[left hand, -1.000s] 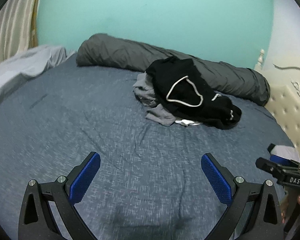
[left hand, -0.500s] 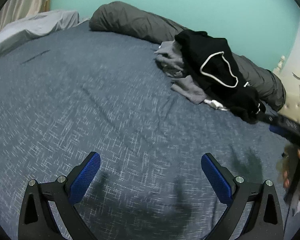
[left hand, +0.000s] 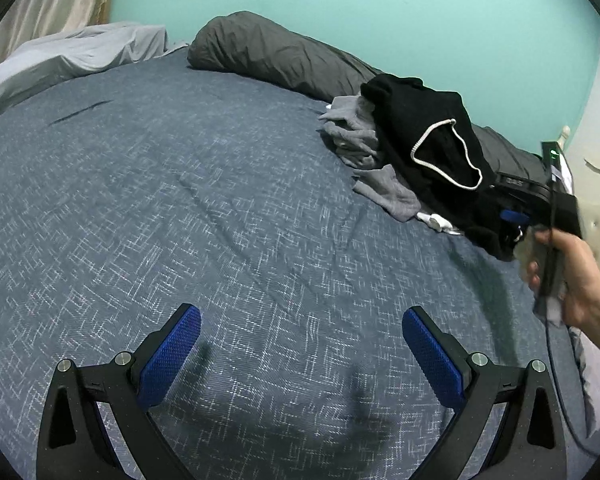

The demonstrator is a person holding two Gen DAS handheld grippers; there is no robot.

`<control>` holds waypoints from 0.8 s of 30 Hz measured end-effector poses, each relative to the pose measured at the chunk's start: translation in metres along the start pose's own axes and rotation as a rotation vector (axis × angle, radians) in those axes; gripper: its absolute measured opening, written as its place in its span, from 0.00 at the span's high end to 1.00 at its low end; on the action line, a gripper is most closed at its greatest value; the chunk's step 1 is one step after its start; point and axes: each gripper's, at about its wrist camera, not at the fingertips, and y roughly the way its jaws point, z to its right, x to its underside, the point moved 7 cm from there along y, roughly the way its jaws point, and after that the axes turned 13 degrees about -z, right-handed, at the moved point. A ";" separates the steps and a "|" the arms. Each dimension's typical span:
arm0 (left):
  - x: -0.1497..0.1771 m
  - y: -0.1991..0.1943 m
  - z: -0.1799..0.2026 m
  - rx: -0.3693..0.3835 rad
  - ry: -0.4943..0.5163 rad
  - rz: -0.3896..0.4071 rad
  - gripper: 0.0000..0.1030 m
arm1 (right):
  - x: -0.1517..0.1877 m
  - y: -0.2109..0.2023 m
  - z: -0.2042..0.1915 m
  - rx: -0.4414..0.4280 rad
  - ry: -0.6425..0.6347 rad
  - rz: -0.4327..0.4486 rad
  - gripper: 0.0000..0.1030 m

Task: Fold clothes
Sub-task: 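Move the right tool to the black hoodie and close on its hood edge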

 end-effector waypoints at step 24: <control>-0.004 -0.011 -0.003 0.008 0.002 0.033 0.00 | 0.030 -0.076 -0.048 -0.117 -0.242 0.067 0.95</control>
